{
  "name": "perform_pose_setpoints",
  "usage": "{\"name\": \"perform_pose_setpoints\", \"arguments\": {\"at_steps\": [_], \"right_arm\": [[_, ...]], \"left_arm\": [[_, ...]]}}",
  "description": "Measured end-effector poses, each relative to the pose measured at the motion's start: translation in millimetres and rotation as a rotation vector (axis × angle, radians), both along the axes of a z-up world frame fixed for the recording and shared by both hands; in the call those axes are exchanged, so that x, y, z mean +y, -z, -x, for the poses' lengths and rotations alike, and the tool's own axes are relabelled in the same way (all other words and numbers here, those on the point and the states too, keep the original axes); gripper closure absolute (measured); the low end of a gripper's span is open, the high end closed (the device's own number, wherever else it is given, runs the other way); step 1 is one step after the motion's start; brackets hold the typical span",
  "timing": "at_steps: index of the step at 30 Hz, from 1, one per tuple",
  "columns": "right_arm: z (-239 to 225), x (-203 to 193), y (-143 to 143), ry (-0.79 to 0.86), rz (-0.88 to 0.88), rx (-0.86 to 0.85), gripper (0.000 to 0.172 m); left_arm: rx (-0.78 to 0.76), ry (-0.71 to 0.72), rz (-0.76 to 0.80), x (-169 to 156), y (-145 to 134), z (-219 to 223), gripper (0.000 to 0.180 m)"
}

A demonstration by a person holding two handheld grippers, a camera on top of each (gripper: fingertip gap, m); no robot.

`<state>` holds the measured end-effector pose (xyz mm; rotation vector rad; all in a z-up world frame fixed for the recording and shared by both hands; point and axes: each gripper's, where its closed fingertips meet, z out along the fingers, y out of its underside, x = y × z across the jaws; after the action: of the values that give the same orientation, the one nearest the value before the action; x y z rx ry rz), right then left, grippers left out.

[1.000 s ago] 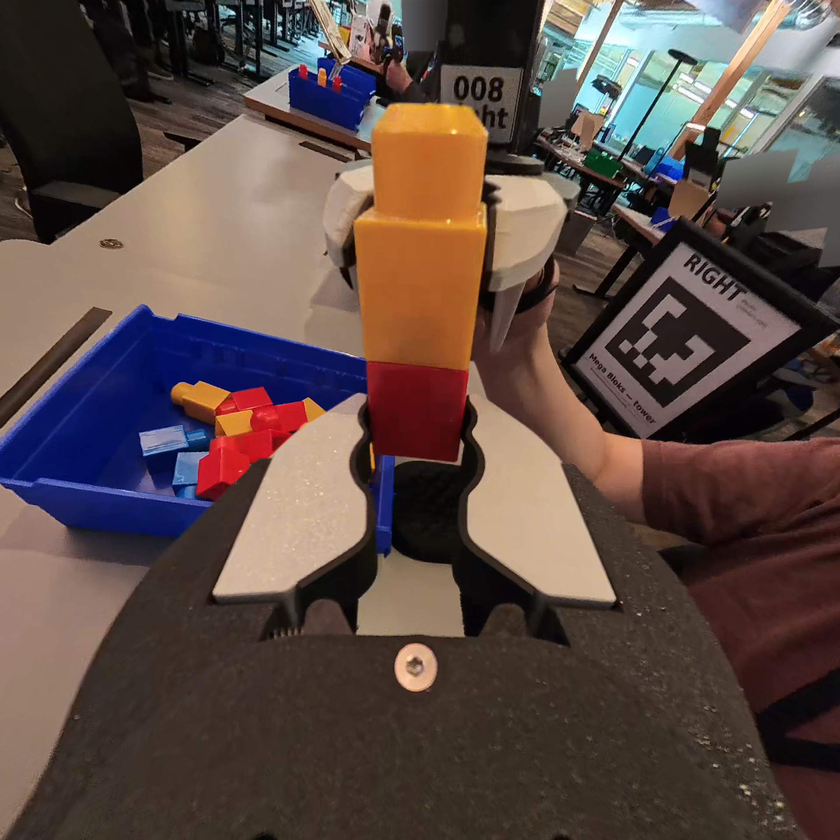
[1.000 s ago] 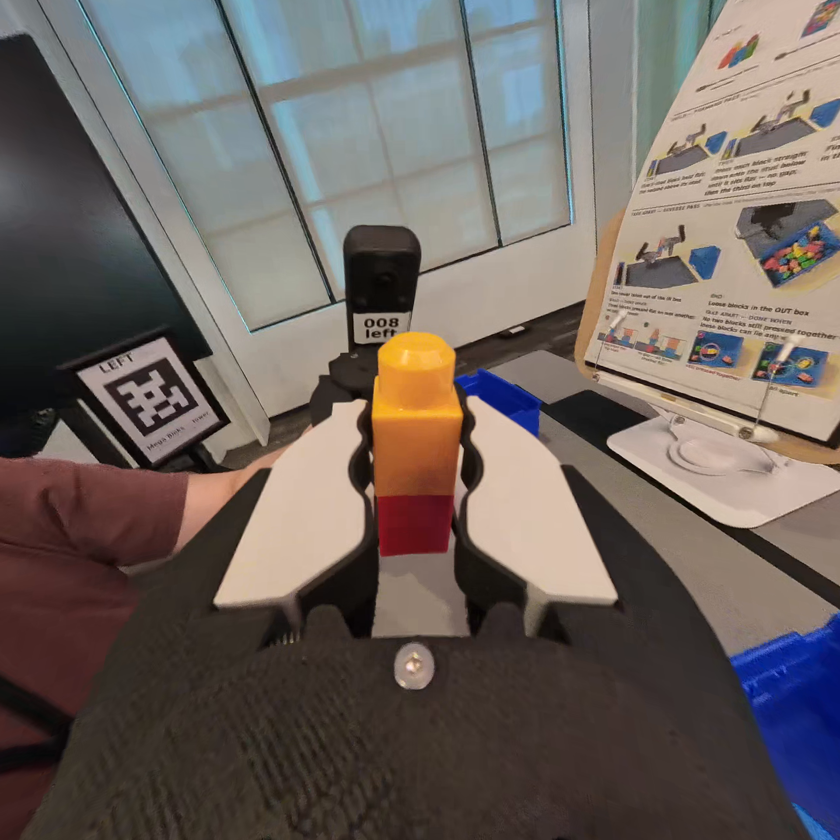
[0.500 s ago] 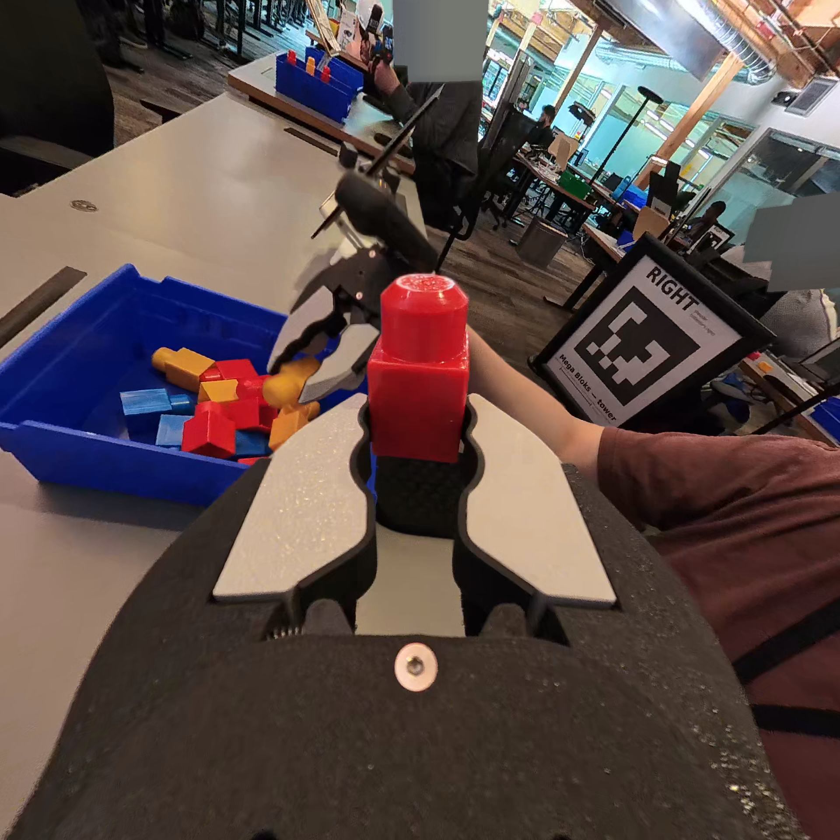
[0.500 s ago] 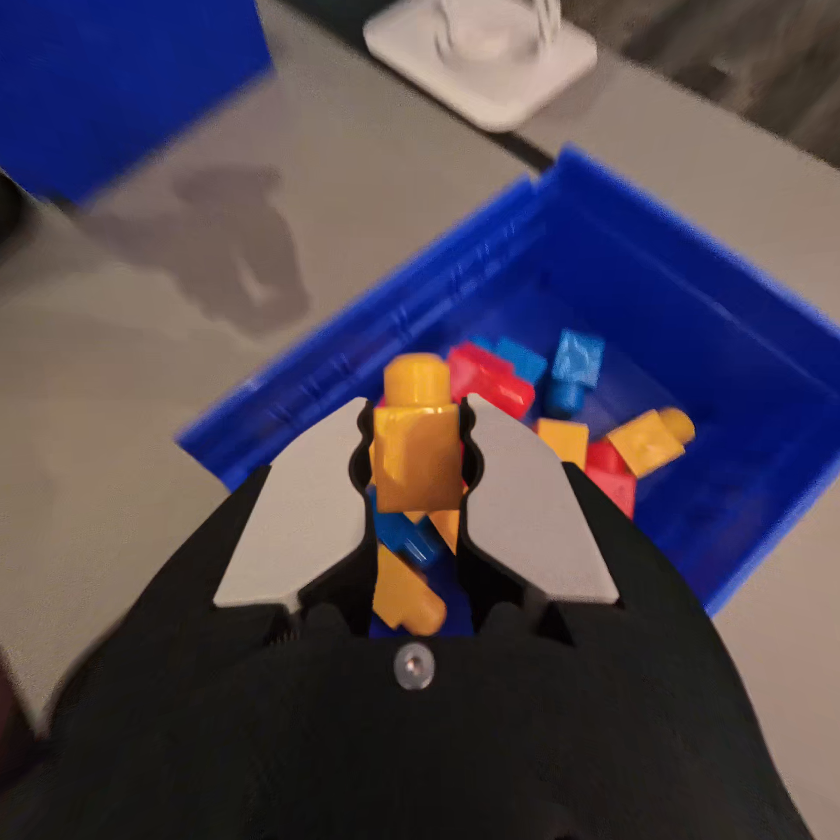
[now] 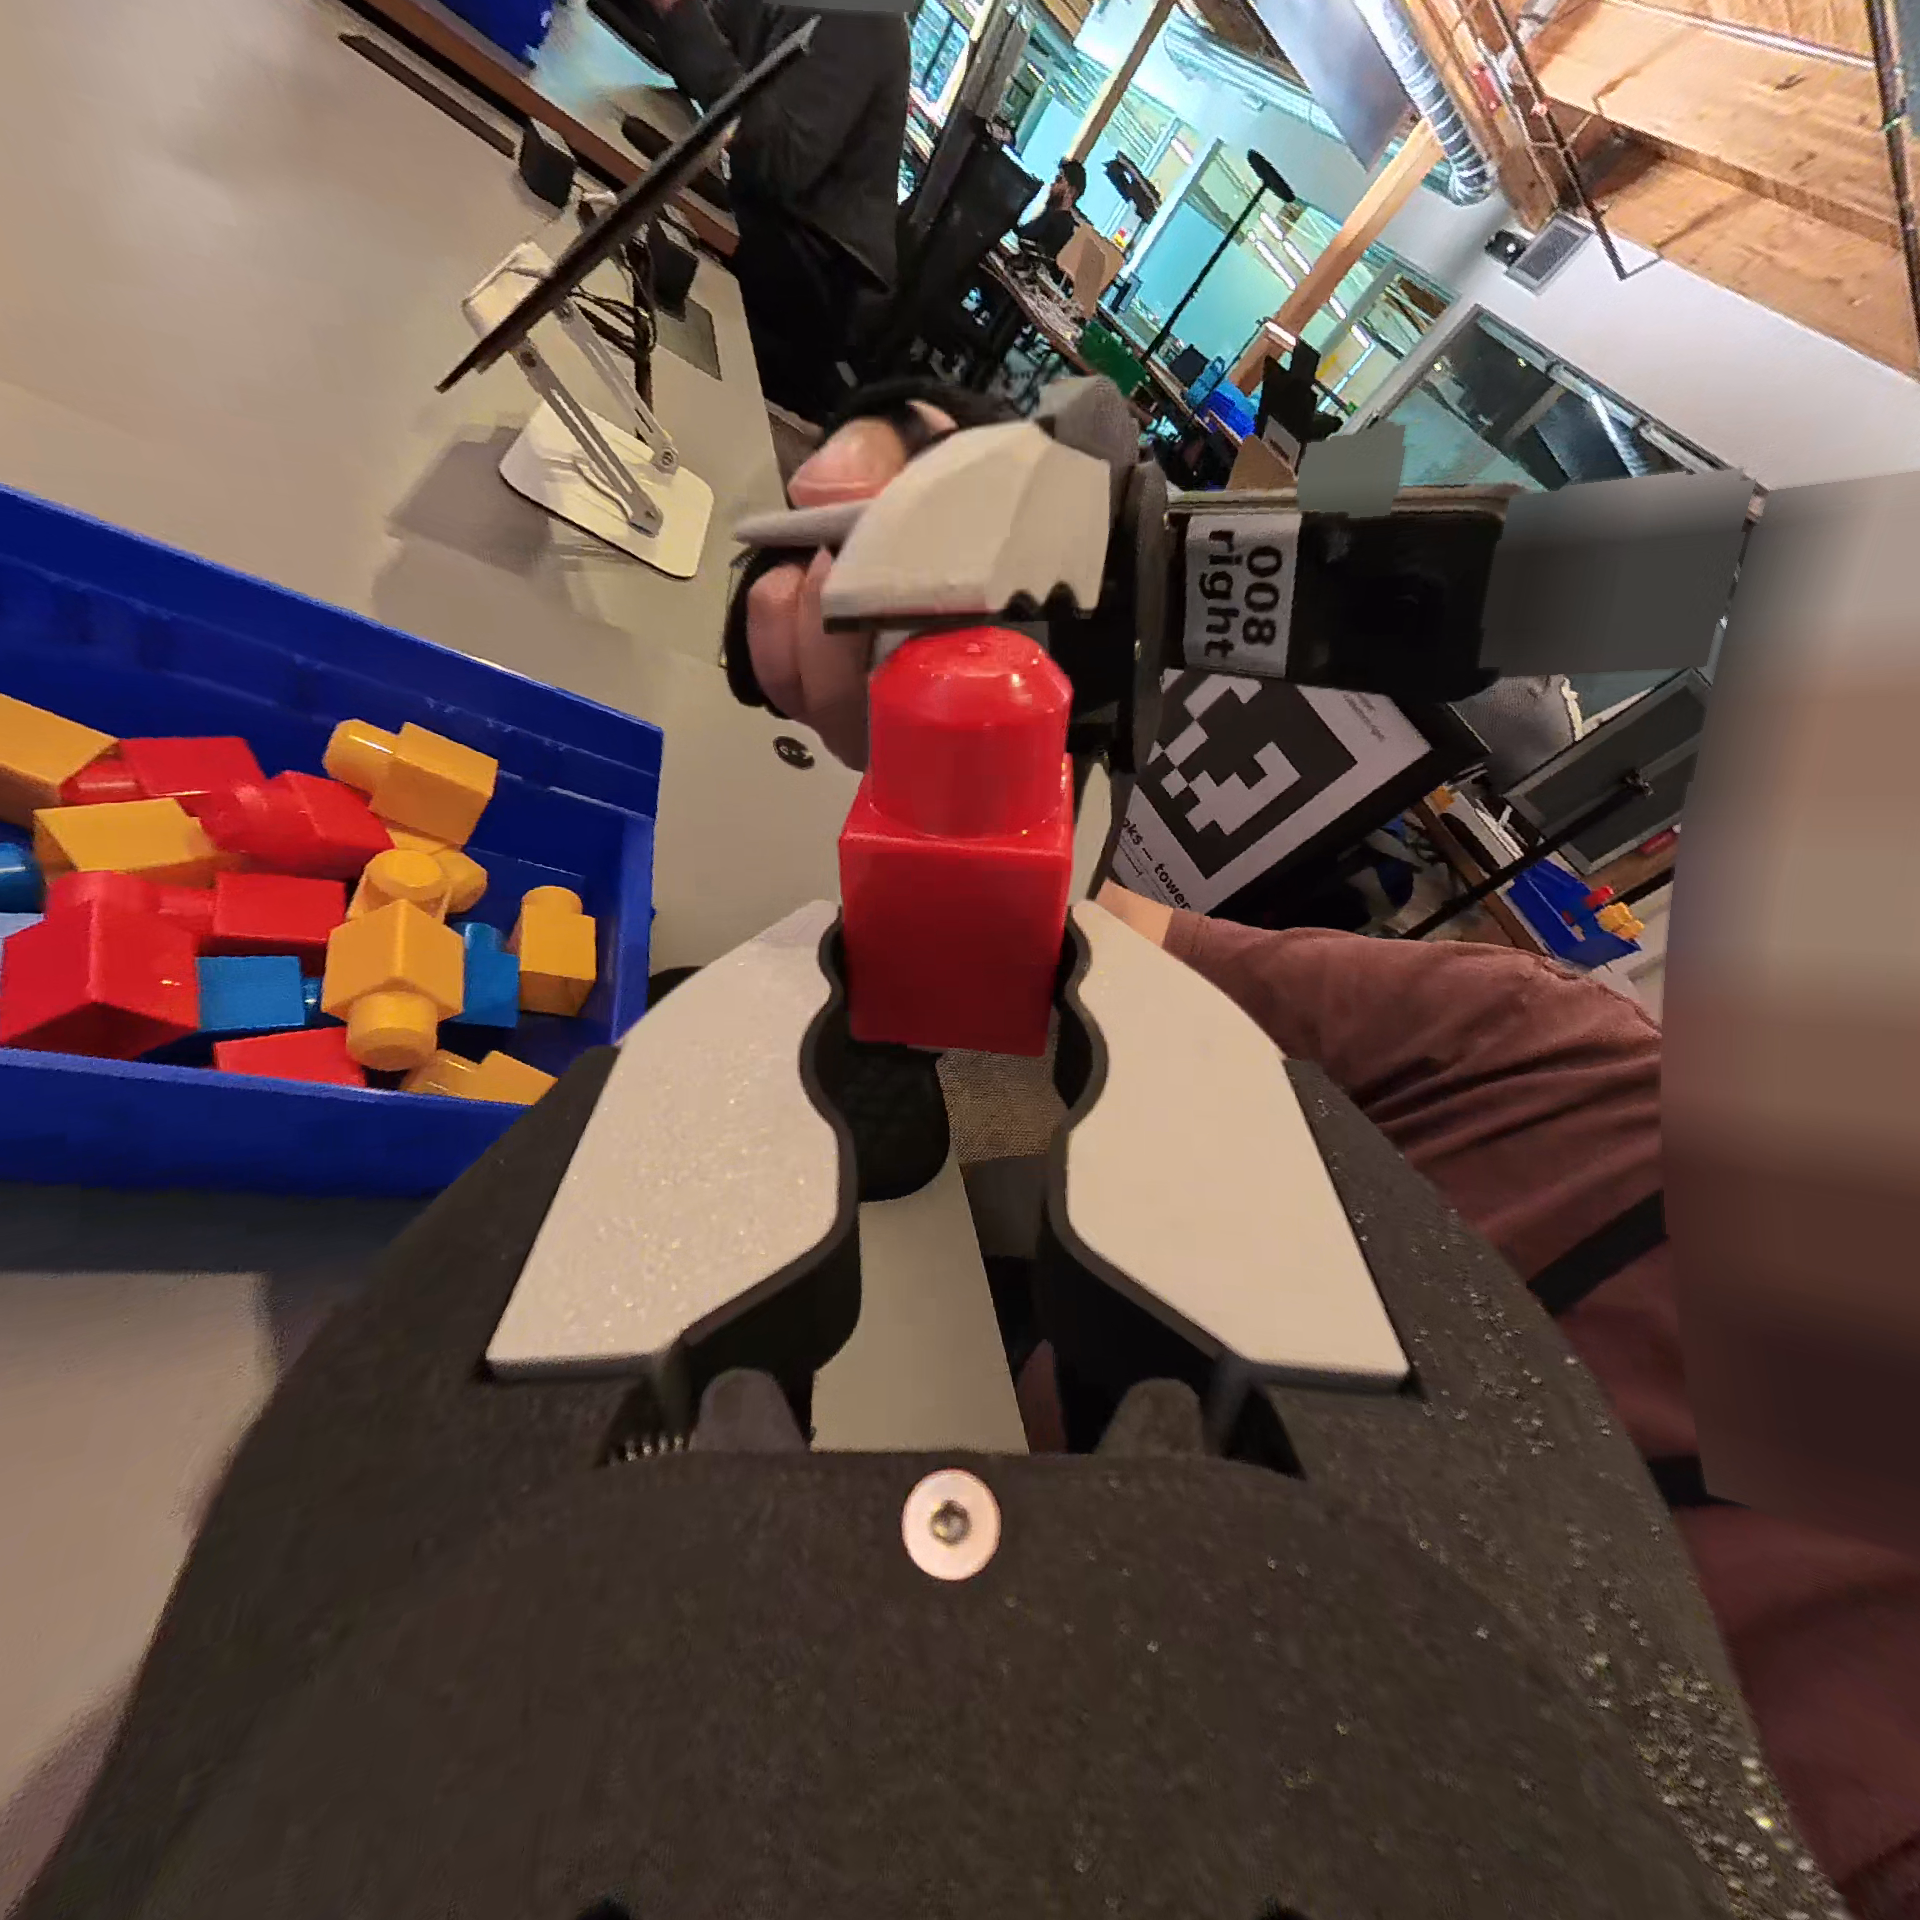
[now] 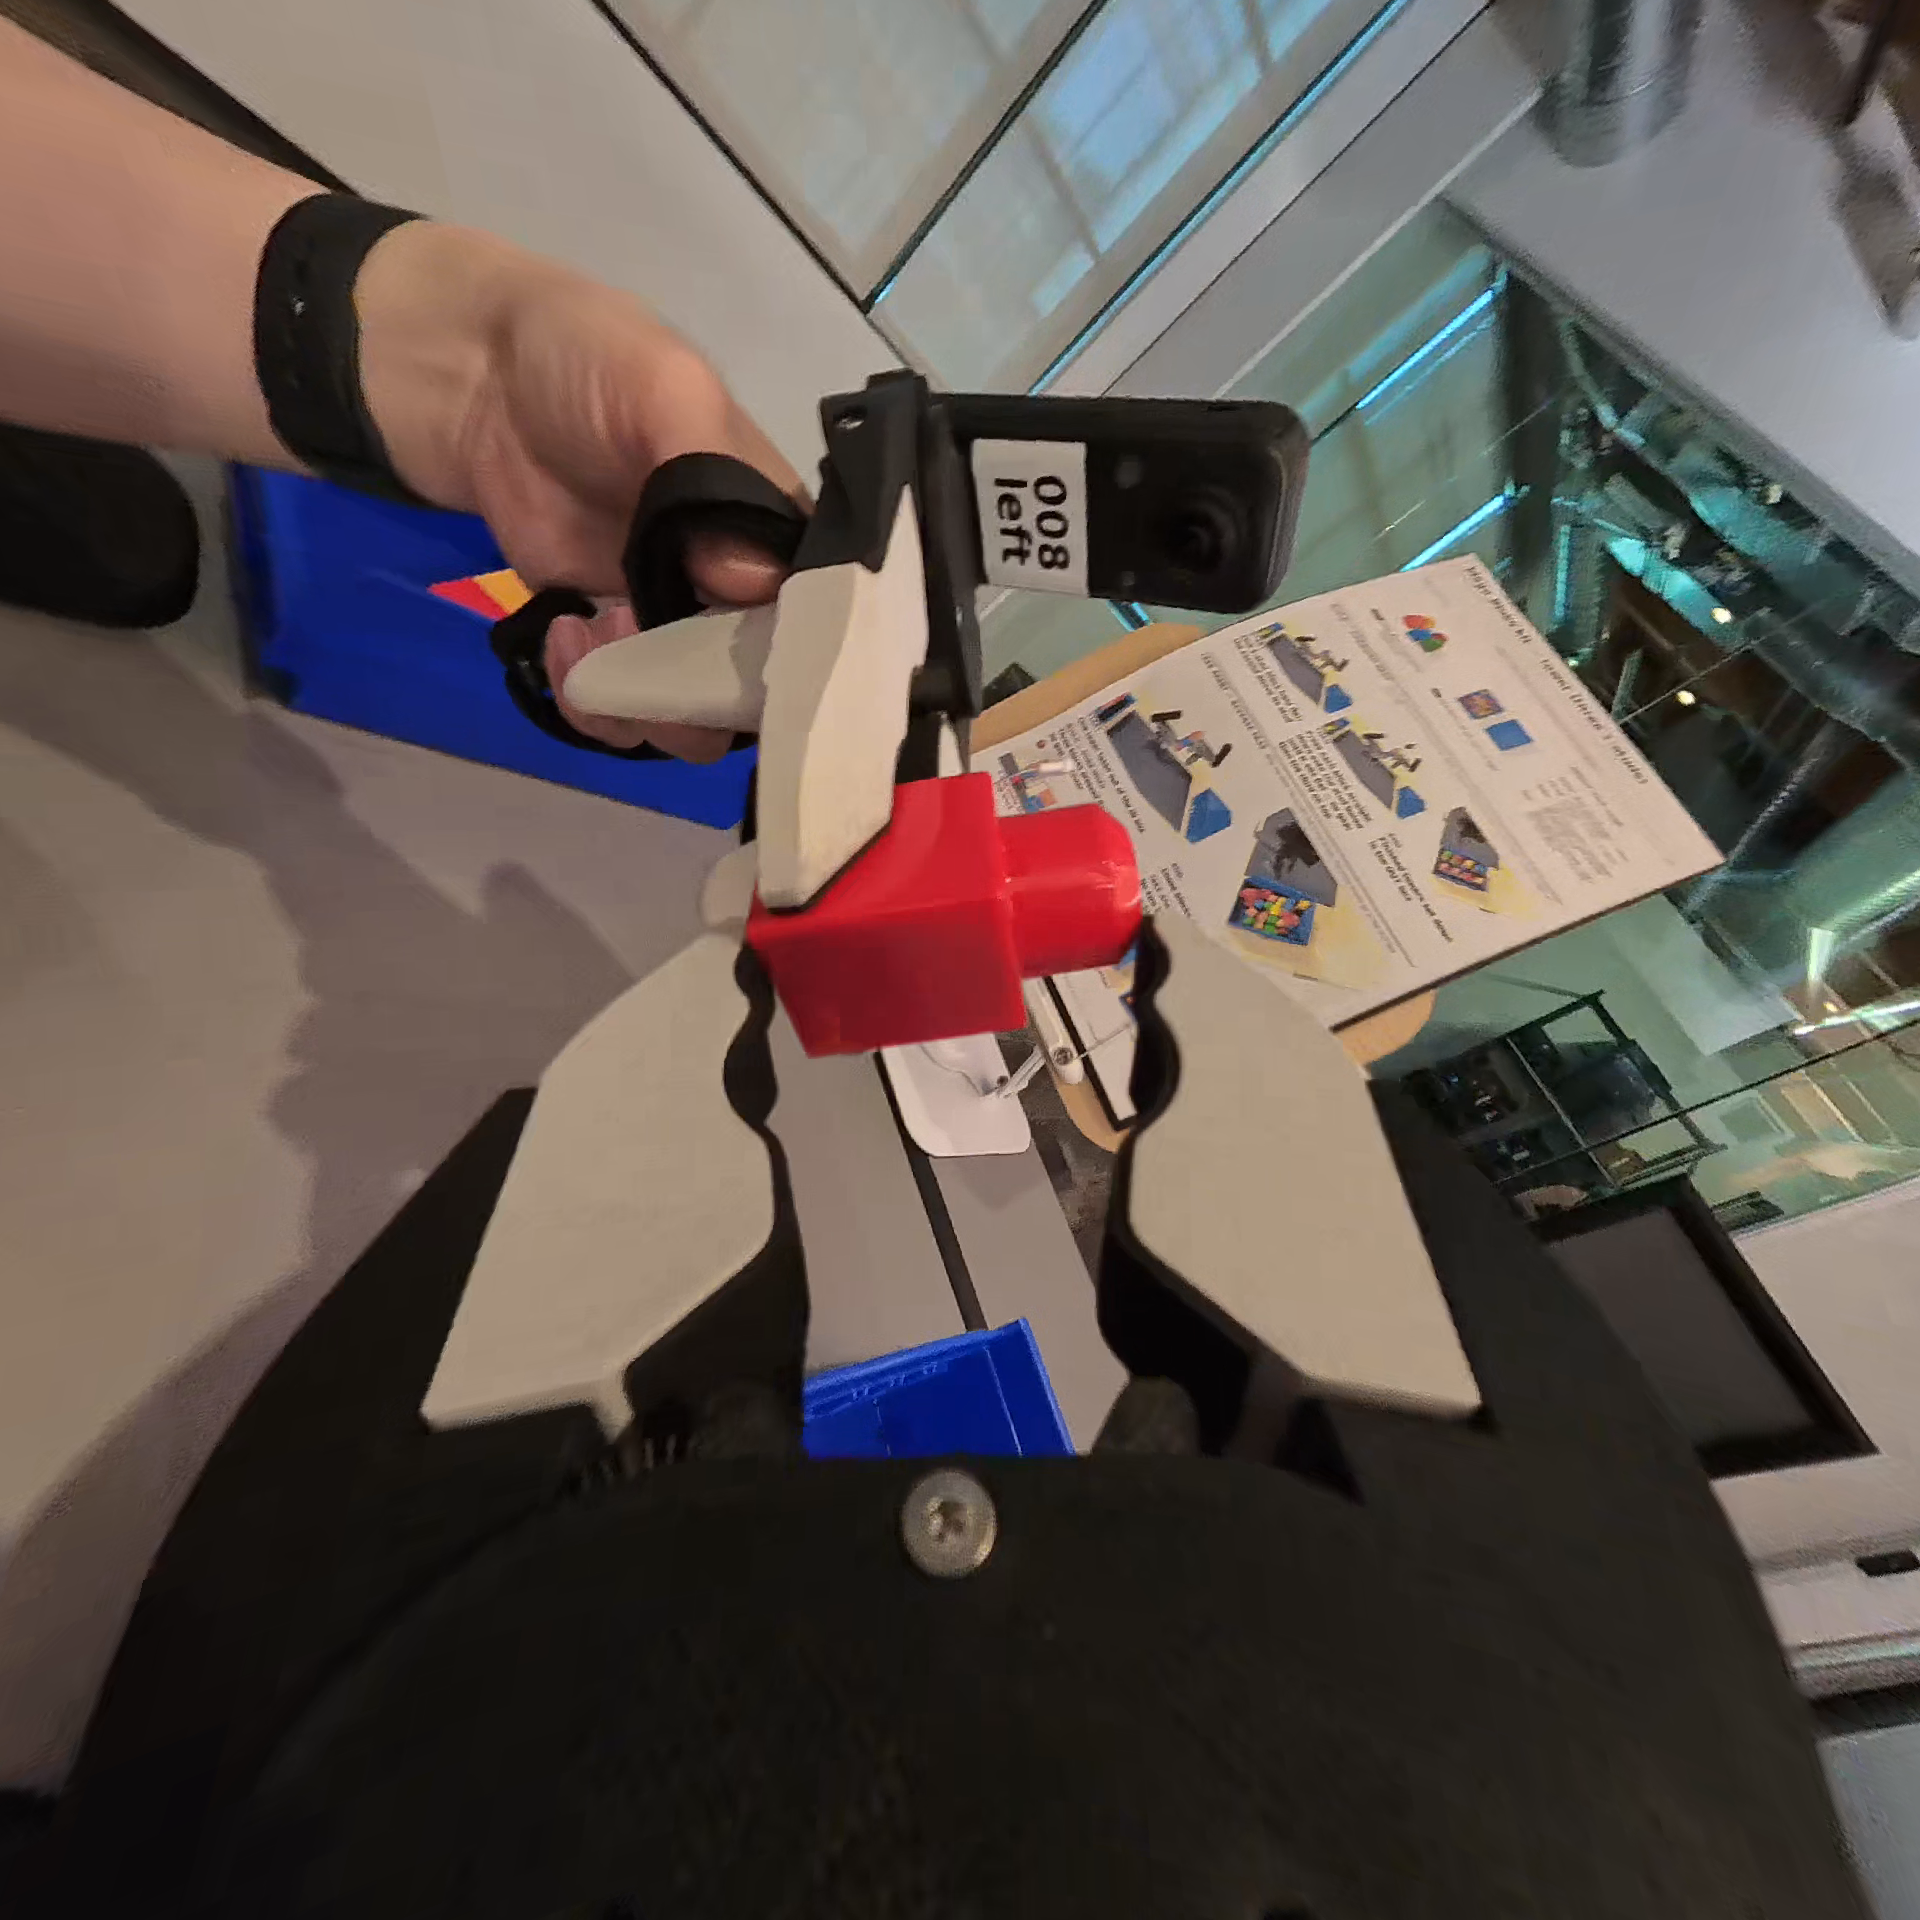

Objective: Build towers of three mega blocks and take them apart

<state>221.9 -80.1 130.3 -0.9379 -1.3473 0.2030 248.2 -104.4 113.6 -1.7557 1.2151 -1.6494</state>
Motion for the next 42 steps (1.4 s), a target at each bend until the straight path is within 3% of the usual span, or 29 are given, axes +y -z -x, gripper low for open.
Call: {"name": "perform_pose_setpoints", "arguments": {"at_steps": [3, 5, 8, 10, 12, 14, 16, 20, 21, 24, 28, 34, 42], "right_arm": [[-6, -4, -2, -0.008, 0.026, 0.048, 0.105], [-27, 21, 13, 0.088, 0.111, 0.030, 0.105], [-87, 88, 95, 0.439, 0.461, -0.164, 0.103], [-121, 107, 151, 0.610, 0.672, -0.288, 0.105], [-139, 117, 179, 0.710, 0.761, -0.313, 0.105], [-147, 124, 189, 0.763, 0.790, -0.299, 0.105], [-150, 125, 194, 0.778, 0.822, -0.310, 0.086], [-144, 123, 181, 0.723, 0.835, -0.242, 0.087], [-141, 120, 178, 0.703, 0.844, -0.227, 0.087], [-131, 110, 173, 0.639, 0.862, -0.222, 0.087], [-120, 86, 176, 0.560, 0.919, -0.230, 0.087], [-107, 51, 173, 0.520, 1.034, -0.183, 0.087], [-78, 32, 140, 0.548, 1.057, -0.005, 0.086]], "left_arm": [[-0.024, 0.005, 0.003, -5, -5, 4, 0.136], [0.024, -0.090, -0.053, 7, -2, 19, 0.127], [0.199, -0.307, -0.204, 30, 15, 71, 0.122], [0.343, -0.445, -0.263, 38, 27, 122, 0.118], [0.461, -0.569, -0.308, 40, 37, 175, 0.118], [0.585, -0.633, -0.321, 34, 52, 226, 0.120], [0.730, -0.658, -0.317, 24, 72, 274, 0.119], [0.969, -0.818, -0.199, 18, 111, 360, 0.117], [1.024, -0.837, -0.236, 22, 117, 378, 0.117], [1.204, -0.676, -0.450, 30, 131, 414, 0.117], [1.274, -0.289, -0.665, 27, 152, 423, 0.126], [1.376, 0.091, -0.659, 25, 194, 443, 0.120], [1.367, 0.350, -0.763, 48, 235, 459, 0.121]]}}
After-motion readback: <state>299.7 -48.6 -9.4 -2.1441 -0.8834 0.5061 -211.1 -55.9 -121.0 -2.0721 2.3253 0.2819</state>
